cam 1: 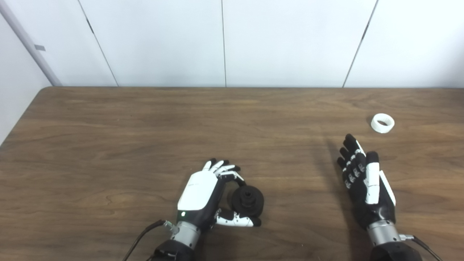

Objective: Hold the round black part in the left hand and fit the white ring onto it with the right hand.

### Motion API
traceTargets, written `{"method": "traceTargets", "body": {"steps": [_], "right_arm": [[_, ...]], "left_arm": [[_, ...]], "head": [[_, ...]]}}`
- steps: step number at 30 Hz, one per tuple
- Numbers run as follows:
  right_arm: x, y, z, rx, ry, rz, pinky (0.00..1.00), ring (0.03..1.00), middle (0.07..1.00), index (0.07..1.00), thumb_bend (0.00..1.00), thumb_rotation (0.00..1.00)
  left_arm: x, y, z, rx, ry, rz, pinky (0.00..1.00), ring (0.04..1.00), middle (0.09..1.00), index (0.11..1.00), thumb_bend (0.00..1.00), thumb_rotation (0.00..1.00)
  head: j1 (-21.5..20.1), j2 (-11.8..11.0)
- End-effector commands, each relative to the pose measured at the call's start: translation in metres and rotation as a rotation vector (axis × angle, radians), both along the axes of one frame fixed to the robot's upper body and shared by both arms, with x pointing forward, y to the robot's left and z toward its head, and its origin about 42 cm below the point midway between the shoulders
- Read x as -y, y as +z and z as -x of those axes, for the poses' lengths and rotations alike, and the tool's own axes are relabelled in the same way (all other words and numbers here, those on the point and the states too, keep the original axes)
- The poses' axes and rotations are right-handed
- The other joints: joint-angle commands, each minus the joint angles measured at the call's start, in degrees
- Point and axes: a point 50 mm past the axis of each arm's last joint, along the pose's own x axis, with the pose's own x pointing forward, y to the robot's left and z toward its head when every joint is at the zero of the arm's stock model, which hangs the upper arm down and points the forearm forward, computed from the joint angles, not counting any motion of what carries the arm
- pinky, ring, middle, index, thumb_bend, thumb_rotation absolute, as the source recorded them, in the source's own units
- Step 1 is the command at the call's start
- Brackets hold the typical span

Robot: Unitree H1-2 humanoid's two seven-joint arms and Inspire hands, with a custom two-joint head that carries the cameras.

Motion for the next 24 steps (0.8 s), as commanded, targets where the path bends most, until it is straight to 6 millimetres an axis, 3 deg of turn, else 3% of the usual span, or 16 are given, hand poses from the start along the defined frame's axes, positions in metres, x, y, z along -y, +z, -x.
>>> {"method": "traceTargets", "body": {"steps": [1,7,12,15,21,24], "right_arm": [[-0.003,0.013,-0.002,0.055,-0.004,-0.007,1.00,1.000,1.000,0.967,0.64,1.00],[0.003,0.023,-0.003,0.086,-0.043,0.015,1.00,1.000,0.994,0.965,0.59,0.98],[0.010,0.034,-0.007,0.117,-0.069,0.049,1.00,0.999,0.987,0.959,0.56,0.85],[0.015,0.041,-0.010,0.127,-0.101,0.099,1.00,0.985,0.969,0.942,0.56,0.84],[0.030,0.060,-0.023,0.148,-0.210,0.403,0.97,0.956,0.943,0.908,0.53,0.89],[0.032,0.071,-0.029,0.161,-0.271,0.583,0.90,0.926,0.926,0.880,0.54,0.84]], "left_arm": [[-0.001,-0.008,0.006,-0.032,-0.013,-0.035,1.00,0.923,0.822,0.486,0.52,0.05],[-0.003,-0.011,0.007,-0.024,-0.020,-0.054,1.00,0.925,0.826,0.486,0.52,0.05],[-0.005,-0.014,0.008,-0.020,-0.026,-0.070,1.00,0.930,0.831,0.487,0.52,0.05],[-0.007,-0.017,0.009,-0.014,-0.032,-0.074,1.00,0.928,0.830,0.487,0.52,0.05],[-0.011,-0.020,0.009,-0.032,-0.033,-0.081,1.00,0.925,0.828,0.488,0.52,0.05],[-0.014,-0.022,0.008,-0.034,-0.033,-0.076,1.00,0.926,0.830,0.487,0.52,0.05]], "head": [[-0.5,-0.1],[-2.4,-0.4],[-4.0,-0.3],[-5.0,-0.9],[-7.0,-2.3],[-9.6,-2.8]]}}
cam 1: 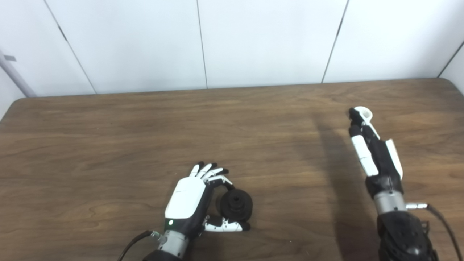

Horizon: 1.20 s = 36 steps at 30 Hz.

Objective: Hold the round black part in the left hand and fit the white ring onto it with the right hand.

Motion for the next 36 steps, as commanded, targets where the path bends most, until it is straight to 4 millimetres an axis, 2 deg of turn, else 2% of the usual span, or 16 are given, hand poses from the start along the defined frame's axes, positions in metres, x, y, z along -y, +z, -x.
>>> {"method": "traceTargets", "body": {"steps": [1,6,7,13,16,21,25,36], "right_arm": [[-0.003,0.025,-0.007,0.087,-0.033,0.109,0.89,0.915,0.911,0.869,0.53,0.81],[-0.004,0.036,-0.018,0.087,-0.069,0.267,0.90,0.916,0.906,0.855,0.57,0.73],[-0.004,0.039,-0.021,0.091,-0.073,0.296,0.93,0.931,0.915,0.858,0.58,0.71],[0.005,0.049,-0.040,0.070,-0.106,0.417,0.96,0.989,0.940,0.849,0.61,0.52],[0.009,0.055,-0.049,0.035,-0.138,0.461,0.97,0.998,0.950,0.839,0.64,0.46],[0.025,0.063,-0.067,-0.017,-0.187,0.546,0.98,1.000,0.963,0.819,0.71,0.46],[0.042,0.068,-0.087,-0.052,-0.217,0.582,1.00,1.000,0.974,0.811,0.73,0.39],[0.072,0.068,-0.137,-0.167,-0.270,0.659,0.99,1.000,1.000,0.787,0.79,0.35]], "left_arm": [[-0.011,-0.017,0.006,-0.069,0.004,-0.052,1.00,0.925,0.830,0.487,0.52,0.05],[-0.018,-0.021,0.005,-0.074,0.010,-0.048,1.00,0.924,0.830,0.488,0.52,0.05],[-0.019,-0.021,0.004,-0.075,0.011,-0.049,1.00,0.921,0.829,0.488,0.52,0.05],[-0.027,-0.024,0.002,-0.085,0.017,-0.041,1.00,0.921,0.828,0.487,0.52,0.05],[-0.031,-0.024,0.002,-0.086,0.016,-0.045,1.00,0.923,0.828,0.487,0.52,0.05],[-0.035,-0.025,0.001,-0.078,0.011,-0.049,1.00,0.912,0.820,0.487,0.52,0.05],[-0.039,-0.025,0.000,-0.082,0.010,-0.053,1.00,0.909,0.819,0.487,0.52,0.05],[-0.040,-0.025,-0.002,-0.087,0.017,-0.057,0.99,0.907,0.820,0.486,0.52,0.05]], "head": [[-1.1,-0.2],[-4.6,-0.8],[-5.4,-1.0],[-8.7,-1.4],[-10.3,-1.7],[-11.7,-1.9],[-11.7,-1.9],[-11.6,-2.0]]}}
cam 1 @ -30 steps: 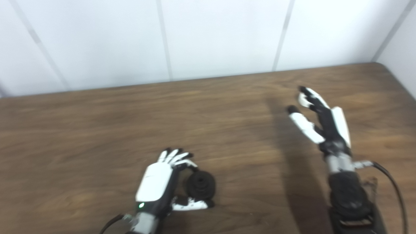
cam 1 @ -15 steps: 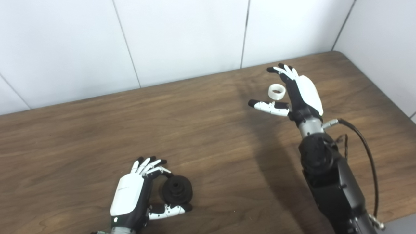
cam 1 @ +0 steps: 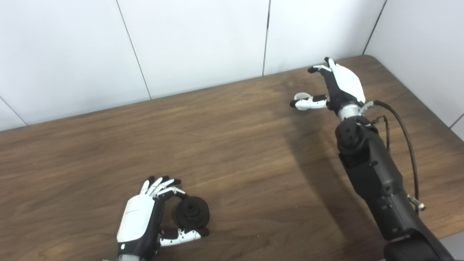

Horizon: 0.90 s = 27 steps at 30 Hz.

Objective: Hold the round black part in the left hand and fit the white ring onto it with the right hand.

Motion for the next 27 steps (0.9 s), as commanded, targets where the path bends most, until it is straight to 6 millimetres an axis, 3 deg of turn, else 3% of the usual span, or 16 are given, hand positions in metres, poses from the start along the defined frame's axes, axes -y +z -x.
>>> {"method": "traceTargets", "body": {"steps": [1,10,17,27], "right_arm": [[0.009,0.033,-0.015,0.073,-0.016,0.047,0.99,1.000,1.000,0.786,0.80,0.34],[0.019,0.029,-0.043,-0.071,-0.017,0.078,0.97,1.000,0.998,0.762,0.87,0.29],[0.023,0.027,-0.054,-0.146,-0.018,0.127,0.94,1.000,0.974,0.754,0.87,0.32],[0.026,0.021,-0.062,-0.217,-0.029,0.135,0.93,0.999,0.952,0.727,0.85,0.28]], "left_arm": [[-0.014,-0.019,0.004,-0.080,0.027,-0.076,0.99,0.906,0.818,0.486,0.52,0.05],[-0.010,-0.022,0.004,-0.078,0.025,-0.066,0.99,0.907,0.820,0.486,0.52,0.05],[-0.012,-0.020,0.004,-0.084,0.030,-0.073,1.00,0.911,0.823,0.487,0.52,0.05],[-0.010,-0.022,0.004,-0.089,0.033,-0.072,1.00,0.910,0.822,0.487,0.52,0.05]], "head": [[0.1,-0.1],[0.8,0.1],[1.0,0.2],[2.0,0.0]]}}
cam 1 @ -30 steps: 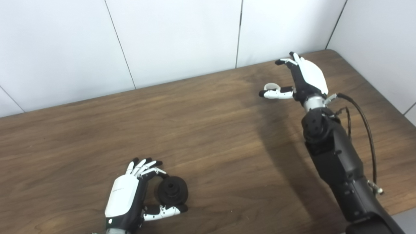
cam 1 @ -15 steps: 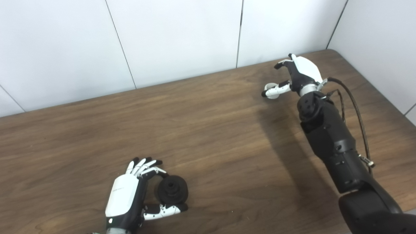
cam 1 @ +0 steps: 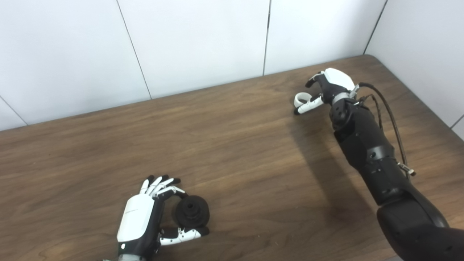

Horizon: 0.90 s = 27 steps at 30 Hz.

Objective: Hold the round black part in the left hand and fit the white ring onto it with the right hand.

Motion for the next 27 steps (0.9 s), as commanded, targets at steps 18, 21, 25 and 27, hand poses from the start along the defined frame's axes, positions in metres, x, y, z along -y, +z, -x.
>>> {"method": "traceTargets", "body": {"steps": [18,21,25,27], "right_arm": [[0.003,0.017,-0.009,0.045,-0.006,0.001,0.92,0.990,0.939,0.664,0.80,0.28],[0.002,0.017,-0.010,0.036,-0.003,0.000,0.91,0.985,0.929,0.649,0.80,0.28],[0.003,0.016,-0.011,0.015,0.007,0.010,0.89,0.976,0.920,0.634,0.78,0.28],[0.003,0.016,-0.012,0.008,0.012,0.014,0.88,0.974,0.919,0.630,0.78,0.28]], "left_arm": [[-0.010,-0.019,0.006,-0.093,0.031,-0.080,1.00,0.908,0.819,0.486,0.52,0.05],[-0.010,-0.019,0.006,-0.088,0.030,-0.085,1.00,0.908,0.820,0.487,0.52,0.05],[-0.009,-0.019,0.006,-0.082,0.030,-0.083,1.00,0.907,0.818,0.487,0.52,0.05],[-0.009,-0.019,0.006,-0.079,0.029,-0.086,1.00,0.908,0.818,0.486,0.52,0.05]], "head": [[0.5,0.1],[0.5,0.1],[0.8,0.4],[0.9,0.5]]}}
